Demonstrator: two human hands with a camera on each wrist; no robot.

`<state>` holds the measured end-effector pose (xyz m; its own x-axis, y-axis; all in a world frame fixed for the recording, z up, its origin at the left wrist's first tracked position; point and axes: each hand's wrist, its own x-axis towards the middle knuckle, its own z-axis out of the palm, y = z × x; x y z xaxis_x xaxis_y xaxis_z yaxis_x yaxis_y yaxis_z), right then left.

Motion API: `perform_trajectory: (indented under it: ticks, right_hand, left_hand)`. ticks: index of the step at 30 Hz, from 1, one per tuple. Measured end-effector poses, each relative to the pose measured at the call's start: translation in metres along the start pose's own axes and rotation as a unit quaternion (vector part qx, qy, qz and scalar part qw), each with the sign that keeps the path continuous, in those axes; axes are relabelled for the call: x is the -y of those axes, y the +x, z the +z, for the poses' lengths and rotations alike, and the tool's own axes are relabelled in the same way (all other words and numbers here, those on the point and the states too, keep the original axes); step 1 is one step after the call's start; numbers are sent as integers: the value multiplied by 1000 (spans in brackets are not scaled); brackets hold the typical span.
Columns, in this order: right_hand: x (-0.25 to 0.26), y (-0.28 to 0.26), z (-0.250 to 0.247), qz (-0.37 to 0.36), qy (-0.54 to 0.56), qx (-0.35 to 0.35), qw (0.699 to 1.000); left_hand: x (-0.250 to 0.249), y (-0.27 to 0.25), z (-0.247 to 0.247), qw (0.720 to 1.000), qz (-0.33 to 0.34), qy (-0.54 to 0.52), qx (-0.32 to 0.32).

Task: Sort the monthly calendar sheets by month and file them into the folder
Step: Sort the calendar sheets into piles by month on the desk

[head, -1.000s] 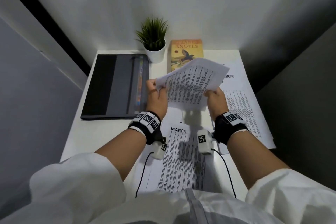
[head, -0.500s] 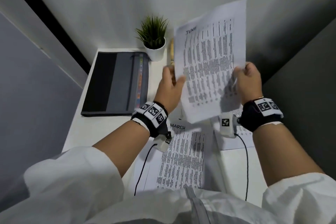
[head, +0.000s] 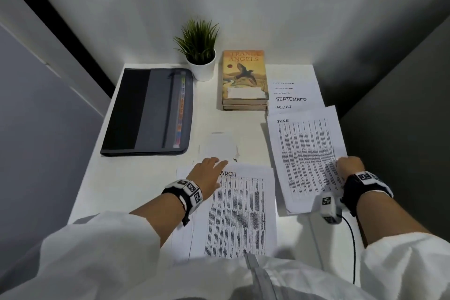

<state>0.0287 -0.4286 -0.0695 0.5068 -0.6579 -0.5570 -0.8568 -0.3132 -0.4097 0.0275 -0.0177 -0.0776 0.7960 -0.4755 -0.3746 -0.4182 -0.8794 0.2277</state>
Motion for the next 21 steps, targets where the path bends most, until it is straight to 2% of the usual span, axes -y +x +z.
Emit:
perform_trajectory:
  ticks: [7,14,17,21]
  right_hand:
    - [0,5,2,37,-2,3,999]
    - [3,-3,8,30,-8,-8,999]
    - [5,-14,9,14,-13,-33,999]
    - [18,-39,10,-39,-106,-117,987]
  left_hand:
    - [7,-2,4,999,10,-35,-9]
    - [4,-9,10,998,12,-23,-65]
    - [0,-13,10,995,5,-11,-99]
    - [-4,-12,5,993,-9,-3,-117]
